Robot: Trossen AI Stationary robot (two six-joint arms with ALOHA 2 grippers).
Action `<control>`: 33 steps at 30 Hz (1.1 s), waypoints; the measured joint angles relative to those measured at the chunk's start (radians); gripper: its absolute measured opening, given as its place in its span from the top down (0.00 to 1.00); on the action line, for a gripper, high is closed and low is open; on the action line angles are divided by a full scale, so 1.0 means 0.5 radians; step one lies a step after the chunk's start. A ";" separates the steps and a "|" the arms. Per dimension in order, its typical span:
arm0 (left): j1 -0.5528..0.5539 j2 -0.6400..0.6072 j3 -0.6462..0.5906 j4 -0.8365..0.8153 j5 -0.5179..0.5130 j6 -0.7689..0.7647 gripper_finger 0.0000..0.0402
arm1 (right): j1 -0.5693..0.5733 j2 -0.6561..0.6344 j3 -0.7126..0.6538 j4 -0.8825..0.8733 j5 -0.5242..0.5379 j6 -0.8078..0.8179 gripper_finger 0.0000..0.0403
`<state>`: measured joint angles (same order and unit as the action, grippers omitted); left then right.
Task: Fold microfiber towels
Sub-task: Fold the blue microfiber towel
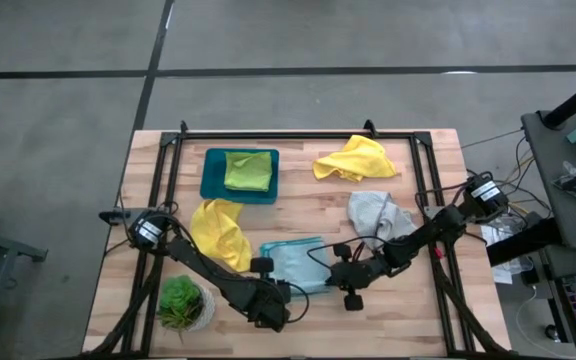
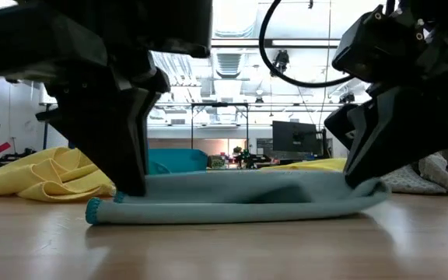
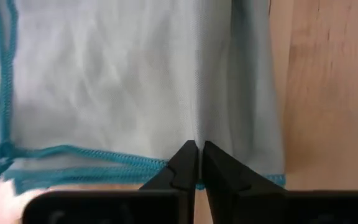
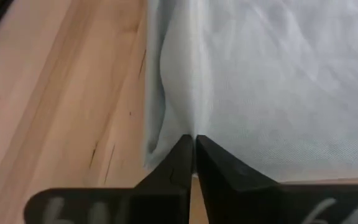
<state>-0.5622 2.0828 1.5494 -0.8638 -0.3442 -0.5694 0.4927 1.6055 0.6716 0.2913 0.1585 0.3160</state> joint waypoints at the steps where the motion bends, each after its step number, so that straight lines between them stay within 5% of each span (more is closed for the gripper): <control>1: -0.001 -0.004 0.012 -0.044 0.003 0.000 0.97 | 0.000 -0.006 0.000 0.002 0.002 -0.004 0.97; 25: -0.027 -0.020 -0.011 0.069 0.288 0.001 0.97 | 0.001 -0.017 0.005 -0.006 -0.062 -0.040 0.97; 33: -0.030 -0.020 -0.015 0.072 0.253 0.001 0.91 | 0.000 -0.017 0.004 -0.068 -0.110 0.027 0.83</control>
<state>-0.5770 2.0727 1.5421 -0.8280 -0.2176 -0.5690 0.4927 1.5970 0.6738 0.2574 0.1036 0.3295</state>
